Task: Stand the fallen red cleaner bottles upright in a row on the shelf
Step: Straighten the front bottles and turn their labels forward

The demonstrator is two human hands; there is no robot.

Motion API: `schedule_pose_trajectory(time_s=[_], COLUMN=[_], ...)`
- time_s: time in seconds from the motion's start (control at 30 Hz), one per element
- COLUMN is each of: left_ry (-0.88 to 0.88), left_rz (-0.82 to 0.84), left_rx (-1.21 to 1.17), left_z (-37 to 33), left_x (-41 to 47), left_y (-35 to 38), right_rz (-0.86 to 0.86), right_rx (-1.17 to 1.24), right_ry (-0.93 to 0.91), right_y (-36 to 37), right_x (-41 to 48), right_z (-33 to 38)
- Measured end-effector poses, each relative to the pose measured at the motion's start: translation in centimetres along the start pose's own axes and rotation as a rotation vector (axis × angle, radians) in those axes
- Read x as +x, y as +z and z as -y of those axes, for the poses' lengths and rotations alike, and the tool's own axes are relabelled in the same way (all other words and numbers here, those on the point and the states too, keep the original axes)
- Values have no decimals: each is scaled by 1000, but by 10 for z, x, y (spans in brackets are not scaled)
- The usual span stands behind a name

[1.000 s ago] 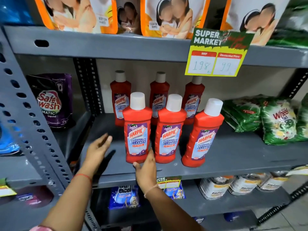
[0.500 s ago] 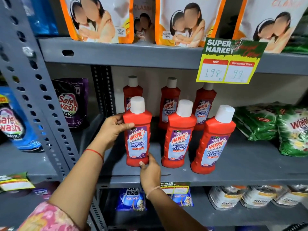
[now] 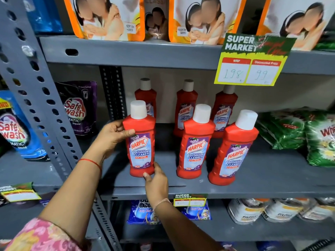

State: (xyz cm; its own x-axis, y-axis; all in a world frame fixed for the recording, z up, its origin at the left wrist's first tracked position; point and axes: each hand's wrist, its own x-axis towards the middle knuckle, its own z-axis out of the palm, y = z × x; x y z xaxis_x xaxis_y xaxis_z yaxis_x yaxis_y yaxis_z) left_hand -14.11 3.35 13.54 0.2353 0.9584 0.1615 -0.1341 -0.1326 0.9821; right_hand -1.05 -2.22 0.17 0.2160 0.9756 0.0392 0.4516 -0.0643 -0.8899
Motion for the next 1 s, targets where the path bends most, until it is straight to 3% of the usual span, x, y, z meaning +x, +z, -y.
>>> schedule_pose_trajectory(time_s=[0.03, 0.1, 0.17, 0.2, 0.3, 0.4, 0.53, 0.8, 1.0], left_ry=[2, 80, 293, 405, 534, 324, 51, 17, 15], left_rz=[-37, -301, -610, -666, -494, -191, 56, 45, 21], left_rx=[36, 194, 353, 400, 421, 265, 81, 164, 147], left_z=[0, -2, -6, -7, -4, 5, 26, 48, 37], left_x=[-2, -9, -24, -31, -39, -21, 8, 20, 8], left_y=[2, 6, 18, 29, 76, 121, 140, 128, 129], right_rz=[1, -29, -194, -311, -484, -362, -208, -148, -136], right_rx=[31, 90, 116, 106, 97, 95, 96, -4, 50], right_ry=[-8, -66, -212, -273, -213, -19, 58, 55, 46], right_y=[-4, -18, -38, -49, -82, -104, -118, -112, -108], right_x=[-6, -24, -41, -46, -42, -21, 6, 15, 8], right_z=[-1, -7, -16, -23, -36, -43, -45, -51, -46])
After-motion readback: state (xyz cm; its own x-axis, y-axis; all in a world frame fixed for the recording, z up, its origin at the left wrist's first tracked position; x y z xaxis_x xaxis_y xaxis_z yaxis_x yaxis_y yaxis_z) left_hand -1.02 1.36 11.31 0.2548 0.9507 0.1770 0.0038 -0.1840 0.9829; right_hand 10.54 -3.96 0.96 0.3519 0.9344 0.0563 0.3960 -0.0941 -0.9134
